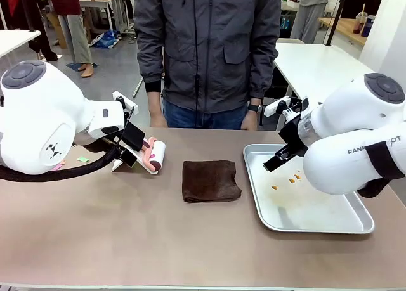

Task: Clean the surface of the table.
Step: Hold the Lint Roller with your left hand and the towel with your right hand.

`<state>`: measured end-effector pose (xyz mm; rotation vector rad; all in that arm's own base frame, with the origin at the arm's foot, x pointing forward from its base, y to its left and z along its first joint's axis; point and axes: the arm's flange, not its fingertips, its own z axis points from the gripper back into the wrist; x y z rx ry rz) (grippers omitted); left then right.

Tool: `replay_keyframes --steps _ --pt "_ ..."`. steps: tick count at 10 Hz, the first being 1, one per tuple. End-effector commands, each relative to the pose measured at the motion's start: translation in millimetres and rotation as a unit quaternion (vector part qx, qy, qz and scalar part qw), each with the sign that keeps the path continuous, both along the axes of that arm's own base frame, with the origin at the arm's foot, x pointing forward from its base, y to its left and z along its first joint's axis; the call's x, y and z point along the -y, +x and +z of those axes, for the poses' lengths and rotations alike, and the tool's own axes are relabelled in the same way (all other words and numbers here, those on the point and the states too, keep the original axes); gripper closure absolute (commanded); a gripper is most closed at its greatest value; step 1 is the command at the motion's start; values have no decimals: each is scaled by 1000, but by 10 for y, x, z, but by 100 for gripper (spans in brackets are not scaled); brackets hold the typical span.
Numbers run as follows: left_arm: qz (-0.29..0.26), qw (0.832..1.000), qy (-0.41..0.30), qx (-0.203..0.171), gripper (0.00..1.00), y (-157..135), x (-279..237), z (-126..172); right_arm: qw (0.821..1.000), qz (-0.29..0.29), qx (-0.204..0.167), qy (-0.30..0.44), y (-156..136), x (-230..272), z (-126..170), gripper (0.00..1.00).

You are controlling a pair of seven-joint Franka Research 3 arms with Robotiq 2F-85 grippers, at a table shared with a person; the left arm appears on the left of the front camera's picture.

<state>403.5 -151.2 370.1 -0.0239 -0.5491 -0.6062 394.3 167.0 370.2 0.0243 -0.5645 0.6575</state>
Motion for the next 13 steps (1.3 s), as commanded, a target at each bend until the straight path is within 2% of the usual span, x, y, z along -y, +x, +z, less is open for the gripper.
replay_keyframes --steps 1,10,11,12,13 --pt "0 1000 0 0 0 -1 1 0 1000 0 0 0 1 0 2 0" --pt "0 1000 0 0 0 0 0 0 1000 0 0 0 0 0 0 0" --pt "-6 1000 -10 -16 0 -35 -24 43 999 -12 -37 20 -14 11 58 0" --pt "-6 999 -6 -31 0 -61 -53 82 997 -46 -61 24 -16 21 102 0" --pt "-14 998 -30 -54 0 -124 -126 181 990 -85 -102 37 -46 65 185 0"
